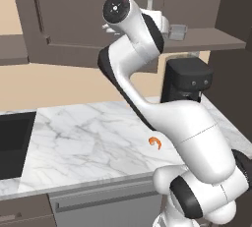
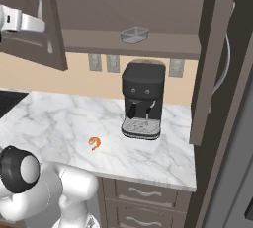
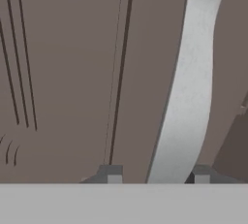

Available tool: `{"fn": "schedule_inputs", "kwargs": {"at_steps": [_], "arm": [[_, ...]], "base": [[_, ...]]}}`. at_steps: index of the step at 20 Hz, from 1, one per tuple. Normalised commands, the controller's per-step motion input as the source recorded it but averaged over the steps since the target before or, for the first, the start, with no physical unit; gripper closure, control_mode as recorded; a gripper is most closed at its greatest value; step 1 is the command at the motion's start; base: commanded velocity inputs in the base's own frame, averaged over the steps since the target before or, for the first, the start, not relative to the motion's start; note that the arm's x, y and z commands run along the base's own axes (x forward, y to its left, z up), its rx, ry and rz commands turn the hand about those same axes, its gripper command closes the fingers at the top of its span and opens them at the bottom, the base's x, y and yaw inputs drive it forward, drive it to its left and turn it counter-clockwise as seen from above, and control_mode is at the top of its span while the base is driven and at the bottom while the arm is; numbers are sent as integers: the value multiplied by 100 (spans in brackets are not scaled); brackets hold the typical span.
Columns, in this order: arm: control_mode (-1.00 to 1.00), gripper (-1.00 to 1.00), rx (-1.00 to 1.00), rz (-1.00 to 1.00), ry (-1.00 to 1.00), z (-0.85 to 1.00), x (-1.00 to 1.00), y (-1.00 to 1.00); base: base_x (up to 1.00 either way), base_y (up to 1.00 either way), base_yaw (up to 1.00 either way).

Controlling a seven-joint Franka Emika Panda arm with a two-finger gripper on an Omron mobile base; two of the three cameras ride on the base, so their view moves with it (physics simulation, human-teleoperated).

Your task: Retrieve the tupperware from the cabinet, then place the raw meat into the tupperware to avoid contamination.

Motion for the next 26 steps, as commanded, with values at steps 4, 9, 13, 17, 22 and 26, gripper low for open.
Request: {"fn": "schedule_inputs", "kwargs": {"at_steps": [4,9,13,17,22,26], "arm": [[-100,100,-1,-5,3,-2,-49,55],[-100,100,-2,-4,5,-4,-42,57],[-100,100,-1,-6,2,-4,-22,40],[-100,100,0,-6,0,-4,-15,32],[-100,100,0,-7,0,-5,-12,28],[-100,-100,0,-2,0,-1,-9,5]], "base": [[0,0,0],[0,0,0],[0,0,0],[0,0,0],[0,0,0],[0,0,0]]}}
